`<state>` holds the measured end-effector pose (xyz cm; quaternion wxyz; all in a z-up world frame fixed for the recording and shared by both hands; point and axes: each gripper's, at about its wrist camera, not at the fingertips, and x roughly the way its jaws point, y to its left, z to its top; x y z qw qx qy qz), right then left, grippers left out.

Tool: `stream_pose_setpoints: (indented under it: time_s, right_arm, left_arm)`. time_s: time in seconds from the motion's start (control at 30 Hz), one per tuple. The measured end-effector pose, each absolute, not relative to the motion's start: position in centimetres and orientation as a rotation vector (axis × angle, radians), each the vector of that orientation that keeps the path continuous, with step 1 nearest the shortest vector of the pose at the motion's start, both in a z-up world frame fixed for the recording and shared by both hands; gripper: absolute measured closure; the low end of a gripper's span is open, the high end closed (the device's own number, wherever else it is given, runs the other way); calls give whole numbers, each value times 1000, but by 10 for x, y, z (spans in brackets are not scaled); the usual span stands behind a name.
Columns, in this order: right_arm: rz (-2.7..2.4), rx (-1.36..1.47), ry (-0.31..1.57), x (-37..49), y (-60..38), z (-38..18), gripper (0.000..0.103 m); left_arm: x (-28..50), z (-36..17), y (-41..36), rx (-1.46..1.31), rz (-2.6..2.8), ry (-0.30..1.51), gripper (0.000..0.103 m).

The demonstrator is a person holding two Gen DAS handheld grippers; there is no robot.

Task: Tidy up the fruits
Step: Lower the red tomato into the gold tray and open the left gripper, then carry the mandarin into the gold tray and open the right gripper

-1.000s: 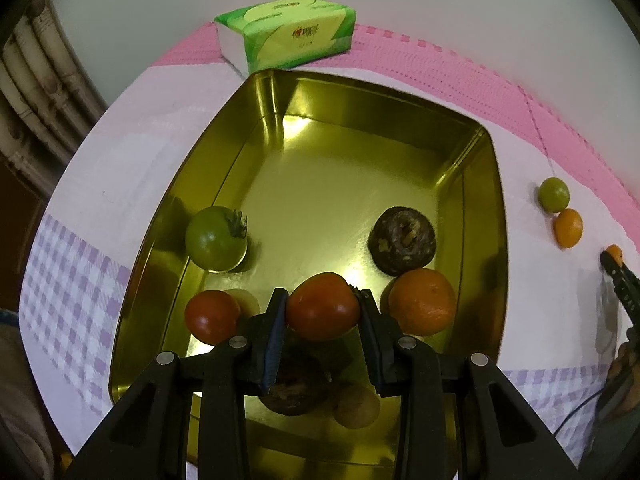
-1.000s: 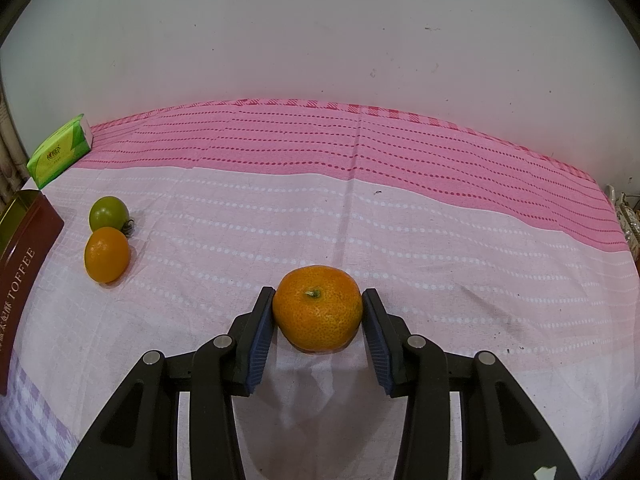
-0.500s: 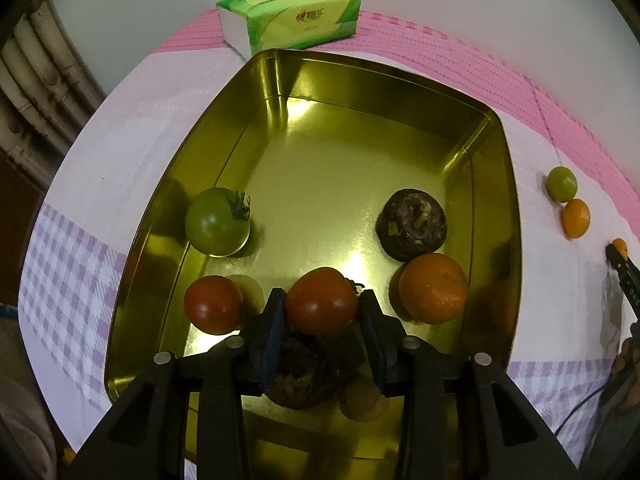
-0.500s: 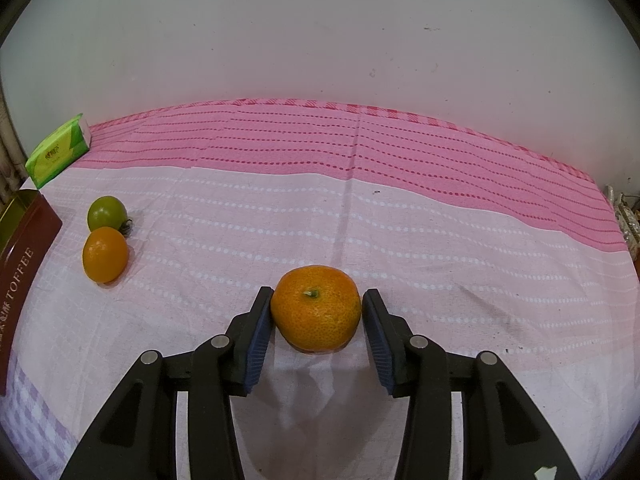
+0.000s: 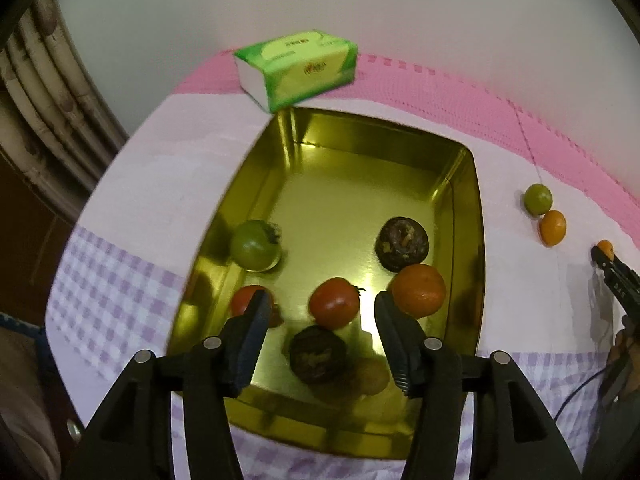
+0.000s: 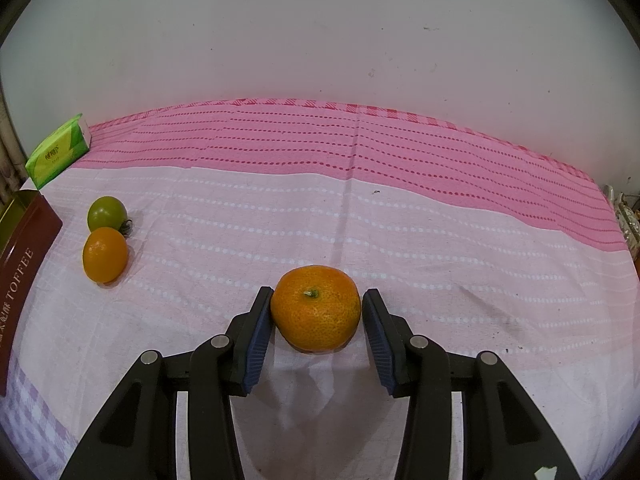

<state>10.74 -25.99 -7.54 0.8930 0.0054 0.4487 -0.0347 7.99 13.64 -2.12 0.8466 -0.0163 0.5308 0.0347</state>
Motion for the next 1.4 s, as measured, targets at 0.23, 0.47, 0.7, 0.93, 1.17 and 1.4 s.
stream_pose_setpoints:
  time_s: [0.23,0.47,0.7,0.93,1.17,1.4]
  right_arm:
    - [-71,17,930,106,-261,-76,60]
    - [-83,5,929,105,-257,-75,65]
    - [-112,2,949,108,-247,-72,66]
    - [30,10,907,99,-200,-42,66]
    - [295,-2,850,89,-111,-5,66]
    - [508,-81,877,75,-21,-2,66]
  left_arm:
    - [63,-16,160,-67,104,1091,48]
    - [48,-19,166,-29,112,1066,48]
    - [42,-23,174,-74,110,1072,48]
    - [35,-24,185,-115,137,1061,48]
    - [31,-23,193,-150,124,1071,48]
    - [26,-15,189,-90,126,1031,46]
